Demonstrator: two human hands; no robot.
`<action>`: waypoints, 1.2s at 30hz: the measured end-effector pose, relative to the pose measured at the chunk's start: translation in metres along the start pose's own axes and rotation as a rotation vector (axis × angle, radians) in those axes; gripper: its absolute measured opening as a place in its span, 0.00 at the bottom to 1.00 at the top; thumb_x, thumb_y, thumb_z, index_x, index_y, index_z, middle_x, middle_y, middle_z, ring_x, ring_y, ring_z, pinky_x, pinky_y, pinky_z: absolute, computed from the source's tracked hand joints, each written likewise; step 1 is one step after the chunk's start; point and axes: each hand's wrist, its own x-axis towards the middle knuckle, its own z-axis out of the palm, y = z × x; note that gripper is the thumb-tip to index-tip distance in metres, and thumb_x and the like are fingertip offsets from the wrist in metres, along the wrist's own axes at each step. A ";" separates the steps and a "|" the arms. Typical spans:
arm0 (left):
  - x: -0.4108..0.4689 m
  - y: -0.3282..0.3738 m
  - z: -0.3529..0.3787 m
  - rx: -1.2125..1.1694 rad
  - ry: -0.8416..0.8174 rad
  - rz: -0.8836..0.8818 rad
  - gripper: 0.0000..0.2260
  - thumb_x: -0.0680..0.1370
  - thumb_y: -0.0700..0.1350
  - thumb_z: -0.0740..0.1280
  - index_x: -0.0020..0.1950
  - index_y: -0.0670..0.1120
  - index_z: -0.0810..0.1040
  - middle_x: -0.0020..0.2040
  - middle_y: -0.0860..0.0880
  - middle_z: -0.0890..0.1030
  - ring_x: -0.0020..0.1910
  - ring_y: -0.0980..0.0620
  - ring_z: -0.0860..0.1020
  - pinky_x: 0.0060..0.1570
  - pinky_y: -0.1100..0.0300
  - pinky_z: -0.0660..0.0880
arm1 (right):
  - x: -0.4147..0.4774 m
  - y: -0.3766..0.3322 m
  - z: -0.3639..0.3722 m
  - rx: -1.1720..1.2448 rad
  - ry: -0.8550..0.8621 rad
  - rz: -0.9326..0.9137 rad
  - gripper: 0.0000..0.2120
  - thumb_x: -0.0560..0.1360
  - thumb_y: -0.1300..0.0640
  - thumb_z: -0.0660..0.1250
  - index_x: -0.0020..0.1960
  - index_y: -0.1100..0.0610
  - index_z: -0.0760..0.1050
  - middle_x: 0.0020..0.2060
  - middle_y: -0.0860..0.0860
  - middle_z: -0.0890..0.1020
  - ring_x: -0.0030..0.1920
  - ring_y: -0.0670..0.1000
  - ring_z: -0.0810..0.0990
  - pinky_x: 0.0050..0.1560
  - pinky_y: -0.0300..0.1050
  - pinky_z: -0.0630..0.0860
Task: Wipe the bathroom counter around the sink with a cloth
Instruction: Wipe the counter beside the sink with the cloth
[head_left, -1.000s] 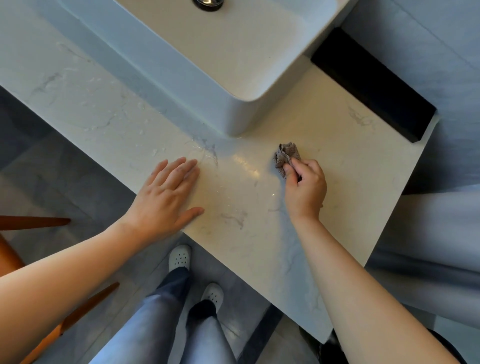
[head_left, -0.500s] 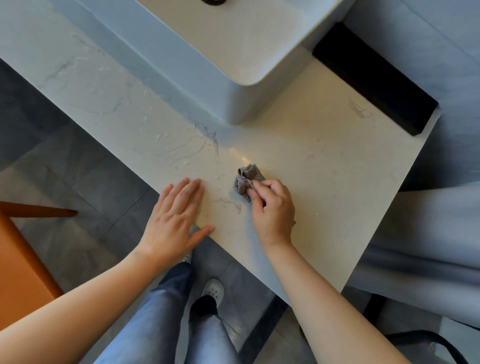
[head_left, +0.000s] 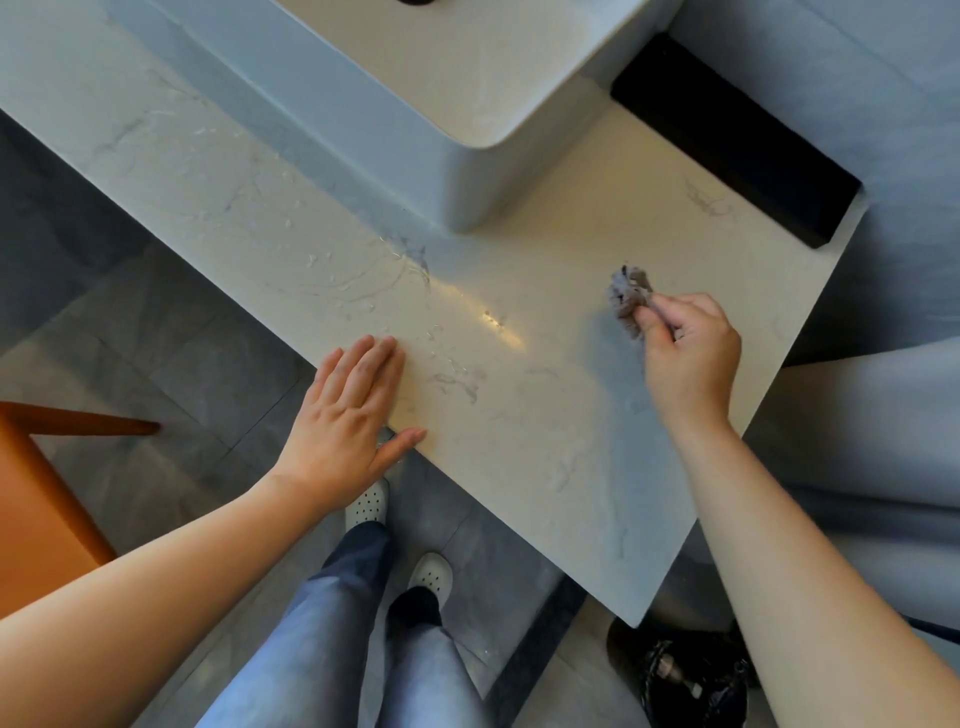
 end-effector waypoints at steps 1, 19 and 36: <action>0.000 0.000 0.000 0.003 0.000 0.000 0.36 0.77 0.65 0.52 0.76 0.41 0.59 0.76 0.43 0.61 0.76 0.43 0.56 0.74 0.45 0.51 | 0.002 0.012 -0.002 -0.029 -0.004 0.031 0.10 0.74 0.61 0.68 0.53 0.62 0.81 0.45 0.55 0.80 0.46 0.51 0.78 0.45 0.33 0.68; -0.028 0.046 0.004 0.017 -0.040 0.038 0.38 0.76 0.67 0.51 0.77 0.43 0.55 0.76 0.42 0.60 0.76 0.41 0.55 0.73 0.43 0.50 | -0.120 0.003 0.038 0.013 -0.027 -0.019 0.09 0.72 0.61 0.69 0.51 0.61 0.82 0.41 0.52 0.80 0.42 0.52 0.76 0.41 0.36 0.69; -0.031 0.048 0.018 0.067 -0.020 0.048 0.37 0.76 0.66 0.52 0.76 0.42 0.58 0.76 0.42 0.58 0.76 0.41 0.53 0.74 0.42 0.48 | -0.056 0.035 -0.020 0.046 0.068 0.109 0.10 0.74 0.61 0.68 0.53 0.64 0.81 0.45 0.56 0.80 0.44 0.50 0.78 0.45 0.32 0.69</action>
